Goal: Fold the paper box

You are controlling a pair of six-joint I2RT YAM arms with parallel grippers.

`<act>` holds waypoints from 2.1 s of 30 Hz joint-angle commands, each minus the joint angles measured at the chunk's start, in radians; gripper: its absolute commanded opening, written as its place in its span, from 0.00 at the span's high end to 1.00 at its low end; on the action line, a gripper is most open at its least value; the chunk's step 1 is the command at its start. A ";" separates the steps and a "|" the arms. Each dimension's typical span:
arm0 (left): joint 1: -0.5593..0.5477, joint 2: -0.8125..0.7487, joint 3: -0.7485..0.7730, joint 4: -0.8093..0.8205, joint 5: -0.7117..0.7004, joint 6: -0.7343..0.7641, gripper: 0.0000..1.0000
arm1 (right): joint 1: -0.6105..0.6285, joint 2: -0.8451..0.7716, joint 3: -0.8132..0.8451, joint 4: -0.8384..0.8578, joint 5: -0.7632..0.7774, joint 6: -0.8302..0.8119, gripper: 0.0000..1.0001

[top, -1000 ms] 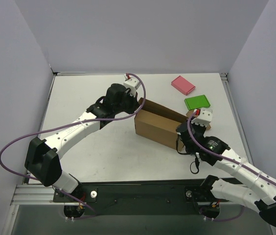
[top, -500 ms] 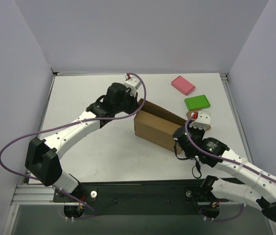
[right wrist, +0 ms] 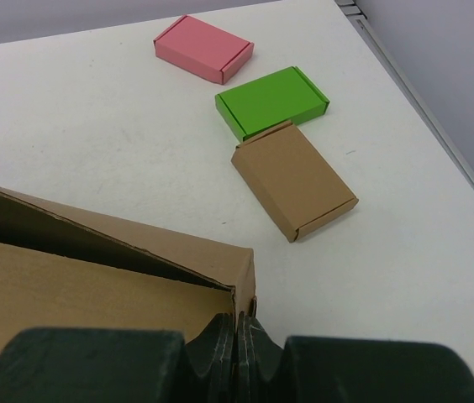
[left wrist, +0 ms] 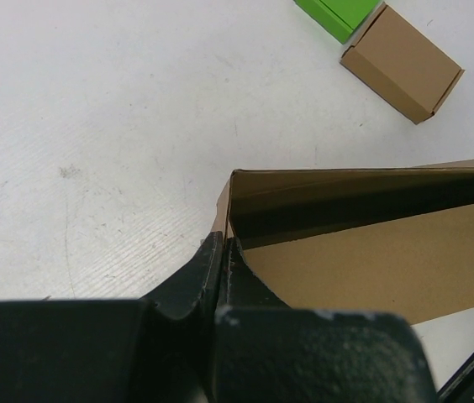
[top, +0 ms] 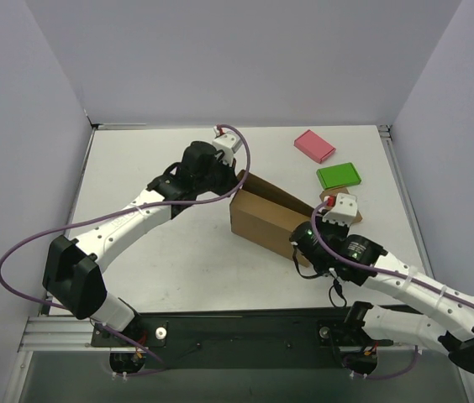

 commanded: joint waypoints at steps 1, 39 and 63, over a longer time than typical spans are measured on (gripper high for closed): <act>0.017 -0.007 0.037 -0.147 0.097 -0.037 1.00 | 0.045 0.106 -0.124 -0.294 -0.371 0.081 1.00; 0.050 -0.045 0.000 -0.234 0.266 0.157 1.00 | 0.096 0.049 0.184 -0.279 -0.339 -0.180 0.14; 0.056 -0.063 -0.021 -0.221 0.291 0.186 1.00 | -0.252 0.103 0.360 -0.070 -0.731 -0.797 0.04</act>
